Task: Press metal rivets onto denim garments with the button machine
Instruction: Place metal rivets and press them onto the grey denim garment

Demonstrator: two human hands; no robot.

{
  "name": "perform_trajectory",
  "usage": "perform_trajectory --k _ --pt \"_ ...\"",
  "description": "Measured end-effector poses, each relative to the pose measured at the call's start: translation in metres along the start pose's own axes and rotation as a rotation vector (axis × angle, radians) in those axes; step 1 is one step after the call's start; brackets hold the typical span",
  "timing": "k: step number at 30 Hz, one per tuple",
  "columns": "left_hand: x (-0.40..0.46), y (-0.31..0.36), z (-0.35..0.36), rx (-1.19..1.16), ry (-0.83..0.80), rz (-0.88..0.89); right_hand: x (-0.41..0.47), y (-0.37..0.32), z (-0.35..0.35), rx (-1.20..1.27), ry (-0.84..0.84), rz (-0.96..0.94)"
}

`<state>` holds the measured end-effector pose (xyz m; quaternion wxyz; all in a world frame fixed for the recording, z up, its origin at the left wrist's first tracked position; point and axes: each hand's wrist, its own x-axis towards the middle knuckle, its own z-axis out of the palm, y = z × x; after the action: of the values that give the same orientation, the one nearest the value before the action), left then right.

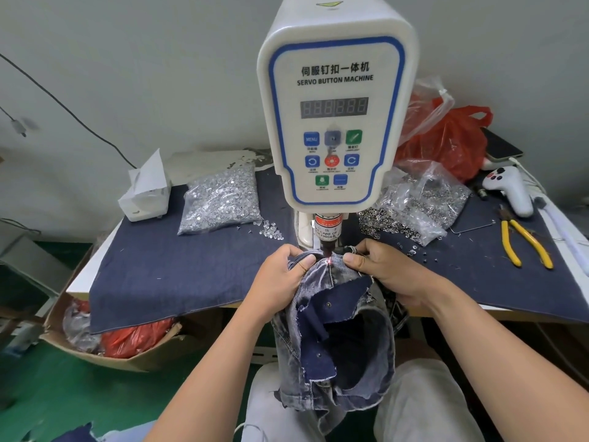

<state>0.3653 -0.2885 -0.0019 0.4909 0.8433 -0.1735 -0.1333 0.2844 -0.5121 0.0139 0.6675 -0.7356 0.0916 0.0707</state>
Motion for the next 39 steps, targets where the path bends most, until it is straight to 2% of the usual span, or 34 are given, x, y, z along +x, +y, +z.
perform_trajectory --k 9,12,17,20,24,28,33,35,37,39 --pt "-0.002 0.003 0.001 -0.077 -0.021 -0.049 -0.003 -0.007 -0.001 -0.017 -0.008 0.043" --pt "-0.005 0.008 0.0 -0.209 -0.093 -0.092 -0.004 -0.012 -0.003 -0.034 -0.016 0.053" --pt "-0.011 0.014 -0.012 -0.344 -0.235 -0.144 -0.013 -0.02 -0.003 0.192 -0.129 0.121" --pt "-0.015 0.016 -0.016 -0.372 -0.292 -0.167 -0.016 -0.024 -0.003 0.224 -0.173 0.169" --pt "-0.02 0.021 -0.016 -0.318 -0.361 -0.122 -0.02 -0.025 0.0 0.316 -0.275 0.243" --pt "-0.027 0.024 -0.019 -0.249 -0.462 -0.114 -0.024 -0.025 0.0 0.244 -0.398 0.225" --pt "-0.037 0.026 -0.045 0.024 -0.688 -0.11 -0.033 -0.02 -0.005 0.357 -0.415 0.164" --pt "-0.039 0.023 -0.052 0.041 -0.688 -0.112 -0.036 -0.017 -0.007 0.38 -0.381 0.149" --pt "-0.041 0.02 -0.053 0.003 -0.614 -0.068 -0.038 -0.016 -0.01 0.376 -0.372 0.136" --pt "-0.045 0.017 -0.052 -0.151 -0.554 -0.027 -0.039 -0.016 -0.013 0.352 -0.373 0.129"
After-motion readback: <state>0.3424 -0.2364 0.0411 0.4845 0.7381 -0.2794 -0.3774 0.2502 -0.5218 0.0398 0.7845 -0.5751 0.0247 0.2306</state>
